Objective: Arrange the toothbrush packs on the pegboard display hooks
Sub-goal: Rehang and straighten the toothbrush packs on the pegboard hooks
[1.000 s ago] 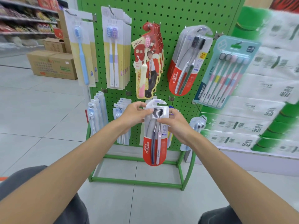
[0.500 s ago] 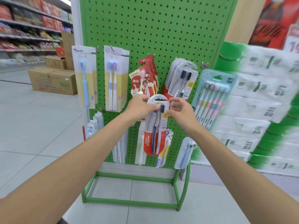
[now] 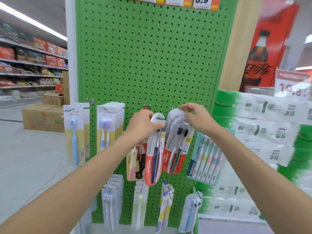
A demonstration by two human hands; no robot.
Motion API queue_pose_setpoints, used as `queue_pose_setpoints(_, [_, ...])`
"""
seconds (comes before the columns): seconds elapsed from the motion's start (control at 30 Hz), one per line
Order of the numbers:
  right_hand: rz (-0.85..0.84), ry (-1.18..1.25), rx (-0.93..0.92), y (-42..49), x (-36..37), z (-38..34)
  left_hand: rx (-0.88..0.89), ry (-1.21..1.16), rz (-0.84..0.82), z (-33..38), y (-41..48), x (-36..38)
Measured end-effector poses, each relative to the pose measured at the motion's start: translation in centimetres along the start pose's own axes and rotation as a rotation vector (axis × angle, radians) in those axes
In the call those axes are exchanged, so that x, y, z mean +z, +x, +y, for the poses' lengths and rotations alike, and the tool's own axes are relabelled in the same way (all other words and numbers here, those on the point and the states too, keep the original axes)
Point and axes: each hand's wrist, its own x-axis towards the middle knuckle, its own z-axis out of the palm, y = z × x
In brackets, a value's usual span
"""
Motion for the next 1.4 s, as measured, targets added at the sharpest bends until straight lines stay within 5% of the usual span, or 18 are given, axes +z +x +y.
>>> queue_pose_setpoints(0.17, [-0.187,0.000,0.078,2.0,-0.9,1.4,0.023,-0.005,0.001,1.2,2.2,-0.1])
queue_pose_setpoints(0.67, [-0.171,0.071,0.145,3.2,-0.3,3.9,-0.153,-0.215,-0.117,1.0,5.2,1.2])
queue_pose_setpoints(1.4, [-0.325,0.119,0.160,5.2,-1.1,4.0,-0.173,-0.392,-0.267,1.0,6.5,2.7])
